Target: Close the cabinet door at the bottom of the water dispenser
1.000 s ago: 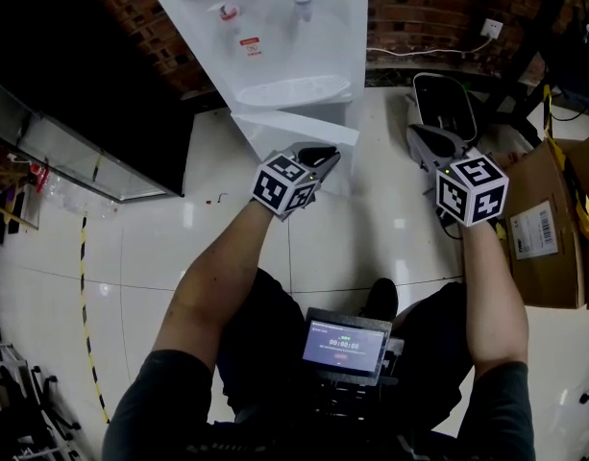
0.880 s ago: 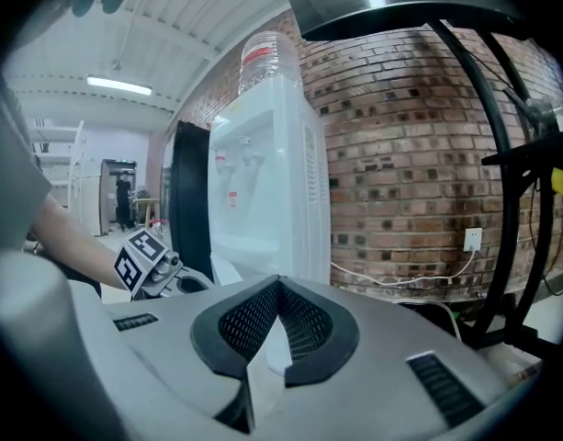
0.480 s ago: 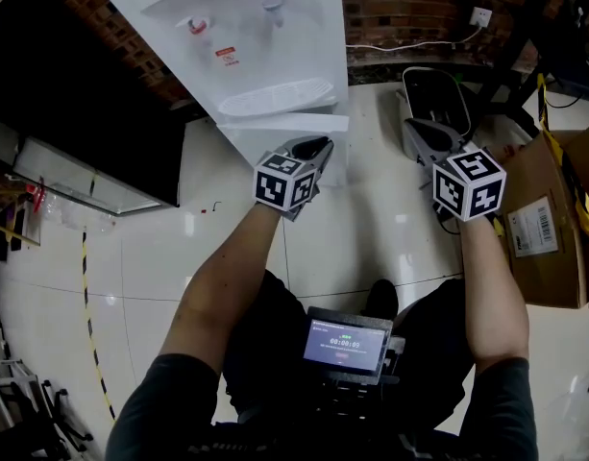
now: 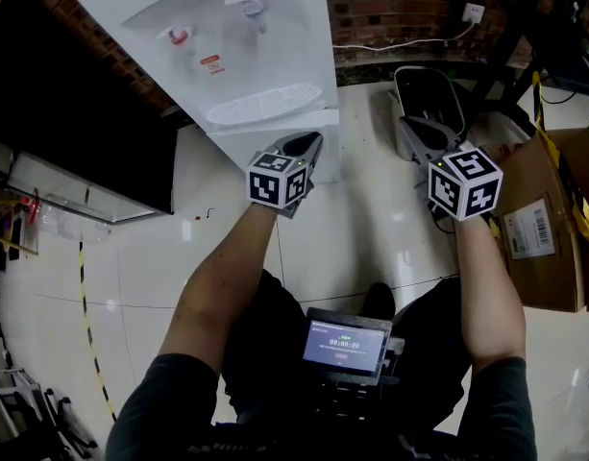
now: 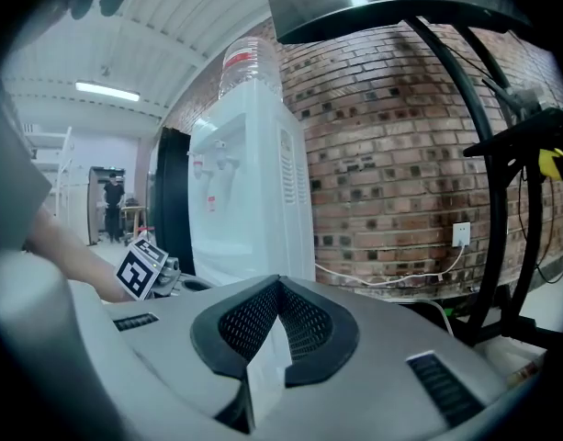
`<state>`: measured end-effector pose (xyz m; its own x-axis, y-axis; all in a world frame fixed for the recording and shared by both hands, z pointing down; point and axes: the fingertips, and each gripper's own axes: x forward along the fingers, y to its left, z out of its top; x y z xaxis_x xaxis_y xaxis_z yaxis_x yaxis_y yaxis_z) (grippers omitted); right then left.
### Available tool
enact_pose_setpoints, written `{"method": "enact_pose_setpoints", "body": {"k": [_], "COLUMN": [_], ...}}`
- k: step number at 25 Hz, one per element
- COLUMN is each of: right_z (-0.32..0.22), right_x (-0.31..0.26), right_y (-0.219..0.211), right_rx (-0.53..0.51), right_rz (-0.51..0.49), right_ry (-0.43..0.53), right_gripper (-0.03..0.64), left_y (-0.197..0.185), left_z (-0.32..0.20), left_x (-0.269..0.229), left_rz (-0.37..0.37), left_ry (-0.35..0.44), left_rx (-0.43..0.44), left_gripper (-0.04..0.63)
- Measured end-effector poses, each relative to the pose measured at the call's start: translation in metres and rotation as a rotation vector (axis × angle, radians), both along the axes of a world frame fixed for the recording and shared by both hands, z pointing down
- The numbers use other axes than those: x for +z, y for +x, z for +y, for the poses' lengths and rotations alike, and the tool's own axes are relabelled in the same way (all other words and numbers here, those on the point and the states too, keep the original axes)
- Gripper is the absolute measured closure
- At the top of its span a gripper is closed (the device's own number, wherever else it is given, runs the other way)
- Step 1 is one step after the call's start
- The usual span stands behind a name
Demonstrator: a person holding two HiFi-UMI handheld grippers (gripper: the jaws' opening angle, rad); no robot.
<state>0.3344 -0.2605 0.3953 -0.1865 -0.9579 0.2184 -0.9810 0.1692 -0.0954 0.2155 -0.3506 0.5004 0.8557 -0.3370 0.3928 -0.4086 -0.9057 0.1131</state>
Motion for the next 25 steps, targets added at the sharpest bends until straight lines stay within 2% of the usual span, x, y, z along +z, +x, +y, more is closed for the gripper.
{"method": "enact_pose_setpoints", "body": {"k": [4,10,16,19,25], "right_z": [-0.007,-0.012,-0.013,-0.013,-0.016], "right_x": [-0.002,0.003,0.005,0.007,0.009], "right_y": [0.003,0.006,0.01,0.012,0.016], "right_rx": [0.0,0.009,0.011,0.014,0.019], "right_rz": [-0.01,-0.02,-0.025,-0.026,-0.031], "right_ry": [0.011,0.007,0.008,0.006,0.005], "right_gripper": [0.617,0.617,0.617,0.617,0.617], "left_y": [0.003,0.011,0.015,0.013,0.013], "left_z": [-0.006,-0.019,-0.028,-0.038,-0.042], "left_x": [-0.001,0.0,0.003,0.009,0.012], "left_rz": [0.006,0.013,0.042,0.03,-0.003], "left_ry": [0.001,0.036,0.008,0.015,0.054], "left_rx": [-0.012,-0.081,-0.139,-0.174,-0.123], "left_gripper": [0.545,0.561,0.561,0.561,0.563]}}
